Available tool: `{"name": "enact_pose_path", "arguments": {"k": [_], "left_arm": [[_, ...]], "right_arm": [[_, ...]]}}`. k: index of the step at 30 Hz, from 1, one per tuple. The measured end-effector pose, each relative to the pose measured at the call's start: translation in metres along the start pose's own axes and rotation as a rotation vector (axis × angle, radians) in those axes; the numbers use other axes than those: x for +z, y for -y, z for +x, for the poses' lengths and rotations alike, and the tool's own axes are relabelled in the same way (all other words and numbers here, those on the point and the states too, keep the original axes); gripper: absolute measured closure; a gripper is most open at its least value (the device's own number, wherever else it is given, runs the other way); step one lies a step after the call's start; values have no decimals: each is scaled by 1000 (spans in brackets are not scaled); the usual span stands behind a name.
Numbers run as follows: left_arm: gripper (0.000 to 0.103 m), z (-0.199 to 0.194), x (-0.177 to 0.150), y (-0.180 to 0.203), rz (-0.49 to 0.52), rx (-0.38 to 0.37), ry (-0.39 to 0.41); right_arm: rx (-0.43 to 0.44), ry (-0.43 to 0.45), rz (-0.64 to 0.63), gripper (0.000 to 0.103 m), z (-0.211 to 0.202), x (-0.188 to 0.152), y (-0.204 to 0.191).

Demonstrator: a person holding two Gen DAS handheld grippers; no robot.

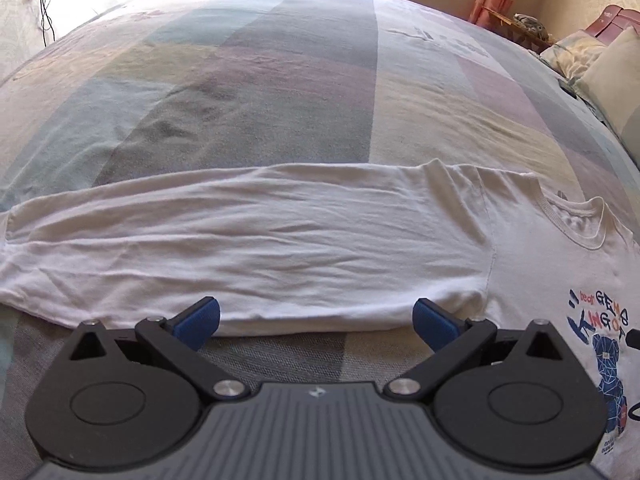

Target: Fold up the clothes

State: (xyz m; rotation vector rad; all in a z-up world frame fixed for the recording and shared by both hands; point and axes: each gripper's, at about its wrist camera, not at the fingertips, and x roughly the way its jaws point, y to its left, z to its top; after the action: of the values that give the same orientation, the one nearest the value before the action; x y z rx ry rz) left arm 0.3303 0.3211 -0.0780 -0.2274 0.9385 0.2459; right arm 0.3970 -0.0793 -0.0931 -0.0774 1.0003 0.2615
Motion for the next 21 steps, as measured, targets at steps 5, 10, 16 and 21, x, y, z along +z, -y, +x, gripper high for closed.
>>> {"name": "enact_pose_path", "arguments": {"k": [5,10,16,21], "left_arm": [[1,16,1,-31,-20,39,-45],[1,-3,-15,-71,-118,42,-52],[1,1,9,-107,-128,44,34],[1,4,-11,-154,-302,118,8]], "right_arm": [[40,-15,-17,0,7,4,-39],[74,-22,-39,0,13,9,-78],[69,-34,-71,0,19,13,-114],[90,-24,-80,0,17,20,-143]]}}
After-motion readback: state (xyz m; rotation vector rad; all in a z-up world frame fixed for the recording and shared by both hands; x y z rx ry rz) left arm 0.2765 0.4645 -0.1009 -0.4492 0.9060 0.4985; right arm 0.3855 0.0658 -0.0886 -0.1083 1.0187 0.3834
